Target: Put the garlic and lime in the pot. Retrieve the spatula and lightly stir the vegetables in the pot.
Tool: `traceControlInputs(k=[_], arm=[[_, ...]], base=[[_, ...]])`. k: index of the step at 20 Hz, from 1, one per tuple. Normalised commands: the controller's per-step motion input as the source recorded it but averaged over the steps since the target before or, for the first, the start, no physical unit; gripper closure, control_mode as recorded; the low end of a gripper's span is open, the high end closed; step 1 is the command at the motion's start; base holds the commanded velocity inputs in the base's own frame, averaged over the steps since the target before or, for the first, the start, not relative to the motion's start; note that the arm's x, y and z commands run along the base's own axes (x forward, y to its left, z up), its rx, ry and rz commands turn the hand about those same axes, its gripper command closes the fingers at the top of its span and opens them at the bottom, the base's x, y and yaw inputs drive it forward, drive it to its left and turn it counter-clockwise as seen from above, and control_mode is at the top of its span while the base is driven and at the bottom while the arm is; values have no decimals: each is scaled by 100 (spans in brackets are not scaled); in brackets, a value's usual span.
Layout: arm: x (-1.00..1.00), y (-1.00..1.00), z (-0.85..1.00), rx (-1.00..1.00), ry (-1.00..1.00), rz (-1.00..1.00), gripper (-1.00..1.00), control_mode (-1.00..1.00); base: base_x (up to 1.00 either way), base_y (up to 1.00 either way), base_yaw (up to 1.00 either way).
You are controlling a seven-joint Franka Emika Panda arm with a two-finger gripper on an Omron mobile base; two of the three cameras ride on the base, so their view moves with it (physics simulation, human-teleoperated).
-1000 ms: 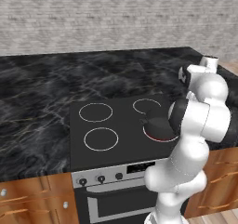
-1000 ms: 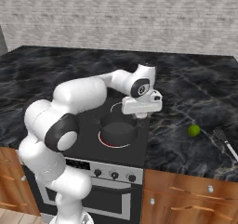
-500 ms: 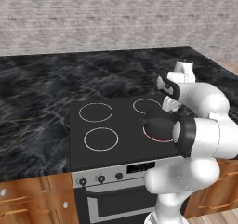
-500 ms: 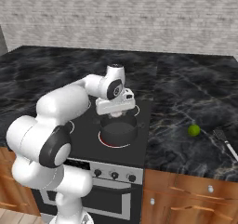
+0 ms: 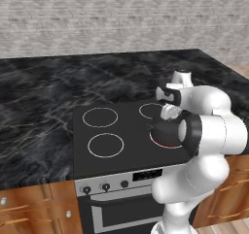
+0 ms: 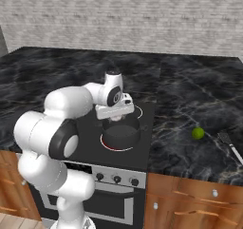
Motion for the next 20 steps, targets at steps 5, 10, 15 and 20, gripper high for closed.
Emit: traceControlInputs(k=[5,10,15,20], arm=[[0,0,-54,0,0,0,100,-100],[0,0,-32,0,-2,0,100,-100],[16,0,-2,0,-2,-3,100,-100],[22,0,0,0,0,-3,100,-100]], base=[[0,0,0],[0,0,0],[0,0,0],[0,0,0]])
